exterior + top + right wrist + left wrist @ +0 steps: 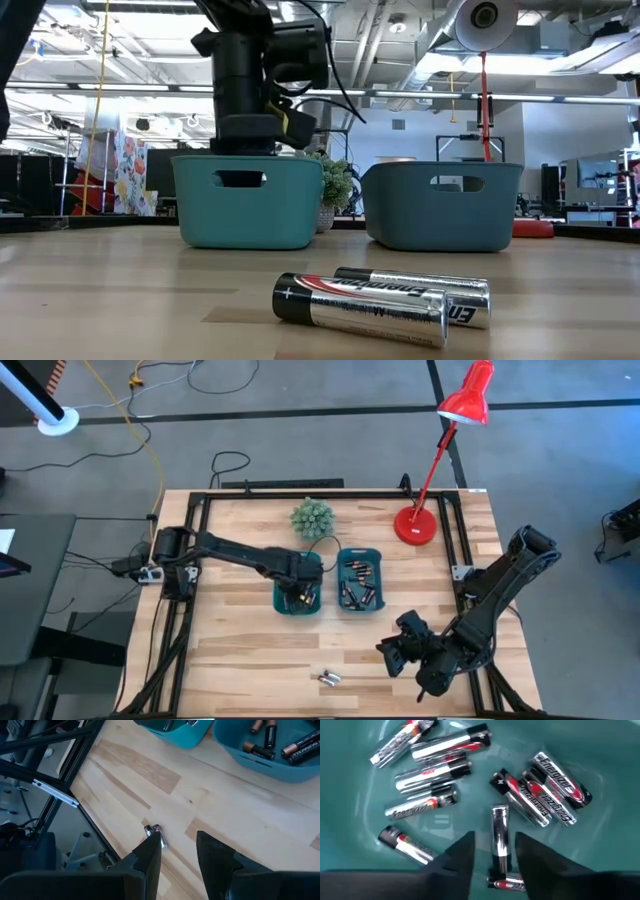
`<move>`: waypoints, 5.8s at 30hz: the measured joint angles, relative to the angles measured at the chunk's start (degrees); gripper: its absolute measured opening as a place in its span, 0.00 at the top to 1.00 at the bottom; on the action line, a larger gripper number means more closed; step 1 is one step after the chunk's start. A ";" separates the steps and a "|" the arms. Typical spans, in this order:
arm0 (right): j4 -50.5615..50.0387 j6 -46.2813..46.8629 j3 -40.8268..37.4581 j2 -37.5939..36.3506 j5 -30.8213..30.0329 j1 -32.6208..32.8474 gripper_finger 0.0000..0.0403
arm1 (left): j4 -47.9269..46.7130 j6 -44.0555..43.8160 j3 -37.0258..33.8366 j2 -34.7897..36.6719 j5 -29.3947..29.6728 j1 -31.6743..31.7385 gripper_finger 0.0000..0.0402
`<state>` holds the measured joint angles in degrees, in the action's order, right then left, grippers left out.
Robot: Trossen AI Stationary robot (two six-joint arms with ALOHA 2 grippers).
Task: Sort batteries
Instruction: Put the silver battery into the green bin
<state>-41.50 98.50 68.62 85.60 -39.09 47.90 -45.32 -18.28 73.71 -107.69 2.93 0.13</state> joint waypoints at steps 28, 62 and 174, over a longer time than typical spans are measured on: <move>24.55 -23.64 -2.69 24.03 1.86 0.20 0.65 | -2.66 -19.44 -0.31 29.67 25.41 -21.81 0.47; 34.73 -48.92 3.67 32.87 13.29 -9.81 0.55 | -2.89 -60.88 -23.65 38.70 37.89 -45.78 0.47; 0.33 -68.60 33.24 36.90 29.72 -43.96 0.99 | -0.17 -49.46 -29.00 38.68 36.67 -44.75 0.47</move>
<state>-41.16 29.90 101.86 122.50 -9.38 3.94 -45.50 -67.73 44.71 -69.01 39.59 -44.62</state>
